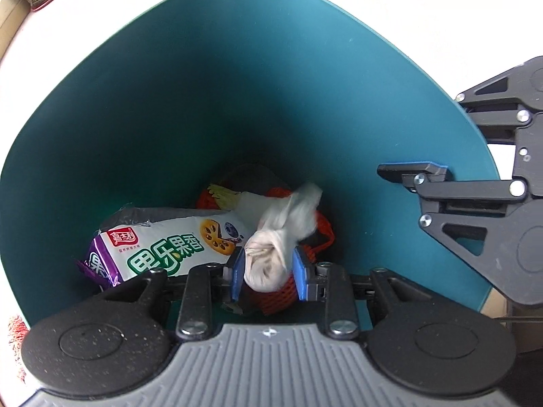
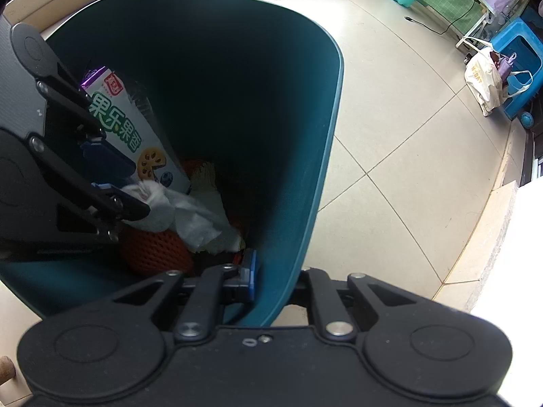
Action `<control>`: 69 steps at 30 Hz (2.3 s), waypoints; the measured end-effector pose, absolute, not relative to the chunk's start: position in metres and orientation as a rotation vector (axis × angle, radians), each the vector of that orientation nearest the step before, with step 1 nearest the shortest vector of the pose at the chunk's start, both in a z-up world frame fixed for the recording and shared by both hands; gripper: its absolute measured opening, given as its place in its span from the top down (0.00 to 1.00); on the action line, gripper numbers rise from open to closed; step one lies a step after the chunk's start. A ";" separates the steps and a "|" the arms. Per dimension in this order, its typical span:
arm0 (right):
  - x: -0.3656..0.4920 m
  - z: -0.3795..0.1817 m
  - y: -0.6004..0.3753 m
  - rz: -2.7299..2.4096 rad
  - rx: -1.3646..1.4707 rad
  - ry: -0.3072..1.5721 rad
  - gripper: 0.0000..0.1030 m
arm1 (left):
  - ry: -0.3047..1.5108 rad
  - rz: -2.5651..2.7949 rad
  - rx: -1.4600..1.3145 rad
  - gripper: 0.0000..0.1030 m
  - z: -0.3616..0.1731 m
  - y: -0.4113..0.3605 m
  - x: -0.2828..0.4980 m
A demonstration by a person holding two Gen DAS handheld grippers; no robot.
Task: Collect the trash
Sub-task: 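Withdraw the left tool from the bin back to the floor items, then close the left tool on the orange-wrapped snack stick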
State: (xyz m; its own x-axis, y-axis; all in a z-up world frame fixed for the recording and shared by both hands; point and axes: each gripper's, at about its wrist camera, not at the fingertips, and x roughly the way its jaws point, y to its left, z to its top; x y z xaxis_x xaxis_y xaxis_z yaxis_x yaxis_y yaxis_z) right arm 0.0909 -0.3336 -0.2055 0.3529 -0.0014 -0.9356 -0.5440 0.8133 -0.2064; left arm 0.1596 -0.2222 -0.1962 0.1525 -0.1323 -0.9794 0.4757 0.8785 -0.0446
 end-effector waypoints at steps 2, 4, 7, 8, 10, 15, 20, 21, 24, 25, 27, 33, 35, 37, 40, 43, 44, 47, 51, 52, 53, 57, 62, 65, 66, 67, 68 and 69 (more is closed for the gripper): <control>0.091 -0.206 -0.334 0.374 -0.541 1.170 0.90 | 1.350 -0.449 0.292 0.71 -0.194 -0.219 0.160; 0.091 -0.206 -0.334 0.373 -0.543 1.170 0.90 | 1.336 -0.446 0.287 0.58 -0.189 -0.219 0.158; 0.091 -0.206 -0.333 0.372 -0.545 1.171 0.90 | 1.285 -0.449 0.278 0.36 -0.172 -0.216 0.152; 0.091 -0.206 -0.333 0.372 -0.546 1.171 0.90 | 1.282 -0.451 0.274 0.36 -0.169 -0.214 0.149; 0.091 -0.207 -0.332 0.371 -0.547 1.171 0.90 | 1.279 -0.455 0.253 0.36 -0.164 -0.209 0.146; 0.090 -0.208 -0.331 0.369 -0.551 1.171 0.90 | 1.247 -0.464 0.228 0.36 -0.141 -0.202 0.143; 0.089 -0.208 -0.329 0.365 -0.558 1.173 0.90 | 1.185 -0.461 0.213 0.36 -0.115 -0.186 0.135; 0.089 -0.209 -0.328 0.364 -0.559 1.174 0.90 | 1.170 -0.454 0.212 0.36 -0.111 -0.181 0.133; 0.090 -0.211 -0.328 0.360 -0.564 1.177 0.90 | 1.120 -0.406 0.206 0.36 -0.096 -0.162 0.131; 0.090 -0.211 -0.328 0.359 -0.565 1.178 0.90 | 1.099 -0.388 0.204 0.36 -0.091 -0.155 0.130; 0.090 -0.212 -0.328 0.356 -0.567 1.179 0.90 | 1.073 -0.353 0.195 0.35 -0.084 -0.139 0.131; 0.090 -0.217 -0.327 0.353 -0.576 1.180 0.89 | 1.014 -0.260 0.153 0.29 -0.074 -0.094 0.134; 0.089 -0.217 -0.327 0.350 -0.575 1.181 0.89 | 0.998 -0.231 0.141 0.25 -0.076 -0.080 0.136; 0.090 -0.217 -0.327 0.346 -0.569 1.184 0.89 | 0.978 -0.201 0.141 0.25 -0.078 -0.065 0.137; 0.090 -0.217 -0.327 0.345 -0.570 1.184 0.89 | 0.997 -0.165 0.137 0.25 -0.090 -0.046 0.144; 0.090 -0.217 -0.327 0.346 -0.573 1.184 0.89 | 1.043 -0.134 0.107 0.25 -0.109 -0.024 0.154; 0.090 -0.217 -0.327 0.346 -0.572 1.185 0.89 | 1.058 -0.126 0.095 0.25 -0.117 -0.018 0.158; 0.090 -0.217 -0.327 0.346 -0.571 1.184 0.89 | 1.094 -0.090 0.073 0.25 -0.140 0.000 0.169; 0.089 -0.217 -0.327 0.348 -0.574 1.185 0.89 | 1.128 -0.080 0.028 0.25 -0.167 0.024 0.186; 0.089 -0.217 -0.327 0.348 -0.575 1.185 0.89 | 1.138 -0.077 0.013 0.25 -0.174 0.032 0.190; 0.089 -0.217 -0.326 0.348 -0.577 1.186 0.89 | 1.148 -0.071 -0.005 0.25 -0.180 0.039 0.194; 0.089 -0.218 -0.325 0.351 -0.584 1.188 0.89 | 1.192 -0.055 -0.065 0.25 -0.209 0.066 0.208; 0.090 -0.219 -0.325 0.355 -0.589 1.191 0.89 | 1.267 -0.036 -0.047 0.25 -0.253 0.081 0.222; 0.089 -0.220 -0.325 0.356 -0.595 1.193 0.89 | 1.310 -0.019 0.015 0.25 -0.286 0.086 0.228; 0.090 -0.220 -0.324 0.357 -0.598 1.195 0.89 | 1.327 -0.010 0.024 0.25 -0.297 0.089 0.229; 0.090 -0.220 -0.324 0.358 -0.601 1.196 0.88 | 1.344 0.000 0.031 0.25 -0.306 0.090 0.230; 0.089 -0.220 -0.324 0.358 -0.604 1.197 0.88 | 1.358 0.003 0.033 0.25 -0.315 0.092 0.231; 0.089 -0.221 -0.323 0.358 -0.612 1.198 0.88 | 1.368 0.007 0.034 0.25 -0.322 0.094 0.232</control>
State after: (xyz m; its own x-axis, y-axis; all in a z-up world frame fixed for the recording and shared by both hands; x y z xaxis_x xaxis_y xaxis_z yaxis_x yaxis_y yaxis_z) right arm 0.0890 -0.3229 -0.2211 0.3368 -0.0577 -0.9398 -0.5642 0.7868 -0.2505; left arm 0.2317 0.0936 -0.3223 0.2017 0.0248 -0.9791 0.0151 0.9995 0.0284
